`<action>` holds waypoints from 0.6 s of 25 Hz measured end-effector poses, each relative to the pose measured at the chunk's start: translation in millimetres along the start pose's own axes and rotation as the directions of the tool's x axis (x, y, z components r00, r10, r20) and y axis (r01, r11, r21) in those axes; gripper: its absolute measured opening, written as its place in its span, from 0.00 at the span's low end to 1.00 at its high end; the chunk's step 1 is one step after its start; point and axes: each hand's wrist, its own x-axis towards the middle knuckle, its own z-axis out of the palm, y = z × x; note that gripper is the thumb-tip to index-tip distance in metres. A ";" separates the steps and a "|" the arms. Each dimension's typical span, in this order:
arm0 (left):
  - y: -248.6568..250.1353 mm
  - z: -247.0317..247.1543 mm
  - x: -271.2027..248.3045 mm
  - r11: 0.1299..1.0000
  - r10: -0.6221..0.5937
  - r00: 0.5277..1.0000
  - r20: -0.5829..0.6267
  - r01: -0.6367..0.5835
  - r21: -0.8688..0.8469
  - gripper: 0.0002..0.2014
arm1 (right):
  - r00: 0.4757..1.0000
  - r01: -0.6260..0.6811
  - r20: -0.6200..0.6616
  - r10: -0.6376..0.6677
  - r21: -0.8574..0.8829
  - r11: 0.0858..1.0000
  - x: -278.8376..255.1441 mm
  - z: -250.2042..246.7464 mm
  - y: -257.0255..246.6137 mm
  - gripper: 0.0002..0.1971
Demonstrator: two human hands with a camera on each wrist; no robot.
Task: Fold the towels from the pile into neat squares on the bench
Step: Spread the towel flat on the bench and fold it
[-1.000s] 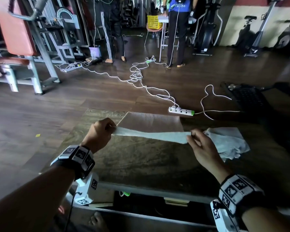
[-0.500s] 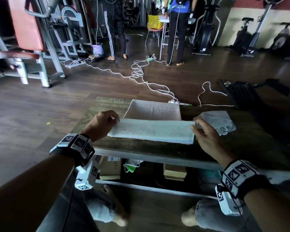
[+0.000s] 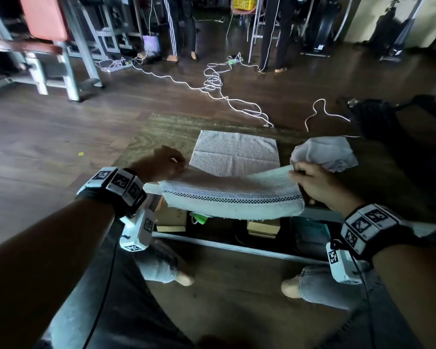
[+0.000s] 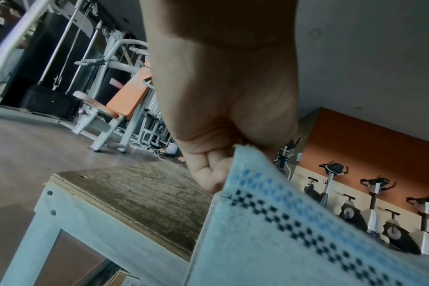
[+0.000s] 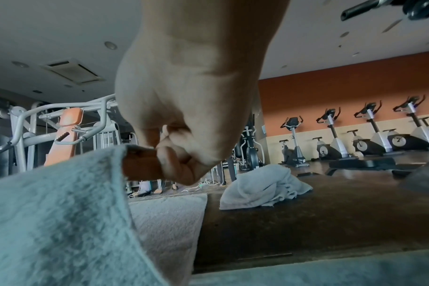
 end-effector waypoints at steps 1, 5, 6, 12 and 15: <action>-2.2 2.4 6.2 0.998 -0.014 0.999 -0.044 0.011 -0.066 0.03 | 0.999 0.004 -0.034 -0.004 0.017 1.000 7.3 0.1 0.9 0.10; -10.5 8.4 44.7 0.955 -0.073 0.993 -0.093 0.042 -0.293 0.01 | 0.985 -0.002 -0.174 0.015 0.076 0.997 43.8 -0.5 5.1 0.09; -8.3 9.2 58.1 0.963 -0.078 0.992 -0.102 0.049 -0.264 0.01 | 0.977 -0.004 -0.211 0.020 0.074 0.997 56.7 -0.6 6.8 0.09; 8.5 10.2 174.0 0.994 -0.071 0.964 -0.257 0.047 -0.100 0.06 | 0.939 -0.077 -0.339 0.061 -0.035 0.996 163.1 -7.0 17.5 0.07; 4.8 19.3 233.6 0.994 -0.106 0.957 -0.270 0.099 -0.038 0.10 | 0.932 -0.118 -0.357 0.064 -0.134 0.984 220.3 -7.2 22.2 0.07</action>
